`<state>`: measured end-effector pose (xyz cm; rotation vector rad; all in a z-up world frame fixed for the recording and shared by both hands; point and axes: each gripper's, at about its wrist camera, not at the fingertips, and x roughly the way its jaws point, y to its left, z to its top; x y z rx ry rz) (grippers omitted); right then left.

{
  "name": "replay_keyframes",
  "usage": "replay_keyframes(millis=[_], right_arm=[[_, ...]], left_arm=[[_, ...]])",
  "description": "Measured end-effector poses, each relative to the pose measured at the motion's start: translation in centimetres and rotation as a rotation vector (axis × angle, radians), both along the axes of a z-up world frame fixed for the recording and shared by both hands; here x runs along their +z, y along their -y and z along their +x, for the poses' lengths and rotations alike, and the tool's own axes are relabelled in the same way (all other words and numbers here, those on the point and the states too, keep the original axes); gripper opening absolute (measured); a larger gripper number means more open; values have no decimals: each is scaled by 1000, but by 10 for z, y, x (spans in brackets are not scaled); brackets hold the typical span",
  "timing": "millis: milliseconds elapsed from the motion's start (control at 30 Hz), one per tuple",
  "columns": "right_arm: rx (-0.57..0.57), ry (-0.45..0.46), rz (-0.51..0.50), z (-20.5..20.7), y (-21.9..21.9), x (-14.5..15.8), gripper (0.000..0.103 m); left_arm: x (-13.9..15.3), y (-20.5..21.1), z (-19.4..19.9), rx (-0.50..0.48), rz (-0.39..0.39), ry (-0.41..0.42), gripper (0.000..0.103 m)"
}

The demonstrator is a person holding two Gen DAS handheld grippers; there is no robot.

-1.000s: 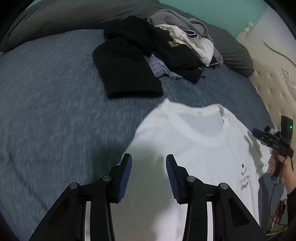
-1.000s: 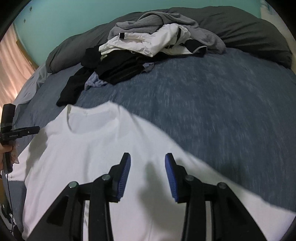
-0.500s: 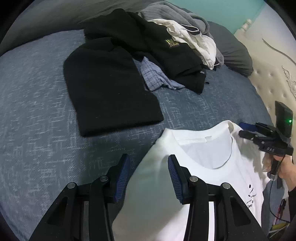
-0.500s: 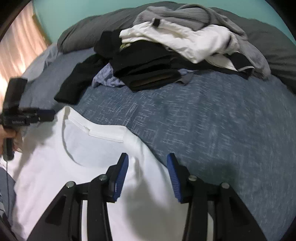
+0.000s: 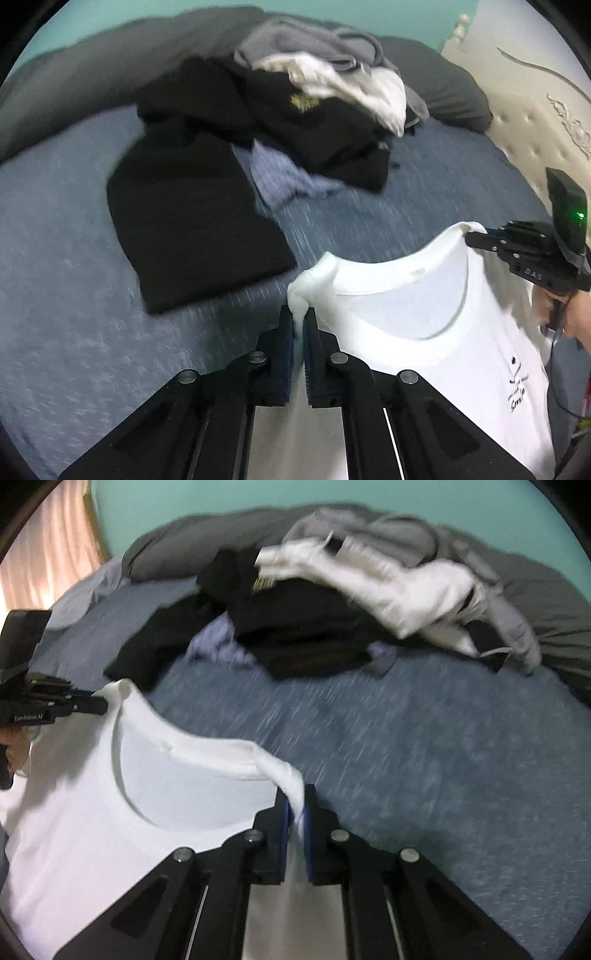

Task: Fold clothes
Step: 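Grasp the collar edge with both tools and tug it straight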

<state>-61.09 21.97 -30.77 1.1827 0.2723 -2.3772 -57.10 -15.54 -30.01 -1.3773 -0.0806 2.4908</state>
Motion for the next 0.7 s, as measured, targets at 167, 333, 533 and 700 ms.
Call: replay_keyframes(millis=[167, 333, 533, 700], right_arm=[[-57, -45, -10, -14, -3, 23, 6], [-114, -40, -22, -38, -2, 30, 6], [-125, 73, -52, -51, 2, -8, 6], [-170, 128, -138, -52, -18, -22, 22]], left_arm=[[23, -2, -18, 20, -52, -24, 5], [24, -6, -41, 52, -72, -12, 5], [-16, -5, -50, 87, -76, 49, 5], [-33, -3, -48, 112, -55, 51, 8]])
